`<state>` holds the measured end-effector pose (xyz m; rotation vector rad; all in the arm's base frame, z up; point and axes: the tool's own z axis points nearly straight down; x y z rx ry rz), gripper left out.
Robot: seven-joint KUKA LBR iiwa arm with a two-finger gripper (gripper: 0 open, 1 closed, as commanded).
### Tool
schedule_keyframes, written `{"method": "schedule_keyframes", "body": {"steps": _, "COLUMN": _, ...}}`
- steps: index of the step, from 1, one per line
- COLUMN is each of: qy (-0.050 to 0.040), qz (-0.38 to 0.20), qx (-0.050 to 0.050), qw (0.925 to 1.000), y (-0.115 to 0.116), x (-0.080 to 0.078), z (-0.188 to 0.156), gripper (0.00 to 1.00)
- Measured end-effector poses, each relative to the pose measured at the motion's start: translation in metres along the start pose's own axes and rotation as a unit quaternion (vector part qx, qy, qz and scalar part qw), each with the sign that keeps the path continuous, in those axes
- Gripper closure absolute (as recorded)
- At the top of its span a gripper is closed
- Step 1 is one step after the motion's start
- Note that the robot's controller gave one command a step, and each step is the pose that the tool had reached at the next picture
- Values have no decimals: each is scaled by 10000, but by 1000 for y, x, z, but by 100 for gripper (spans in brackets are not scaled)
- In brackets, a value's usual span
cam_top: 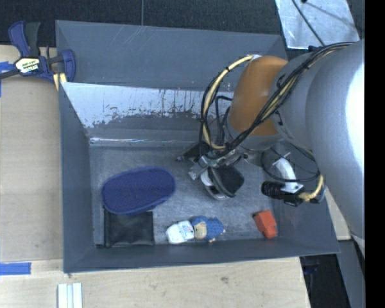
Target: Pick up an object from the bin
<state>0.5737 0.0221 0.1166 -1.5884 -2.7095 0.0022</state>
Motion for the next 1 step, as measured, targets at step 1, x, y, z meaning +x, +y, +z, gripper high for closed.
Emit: {"method": "schedule_keyframes", "body": {"steps": 1, "qy": -7, "qz": -15, "qx": -13, "qw": 10000, "y": 0, "x": -1, "z": -74, "gripper": 100}}
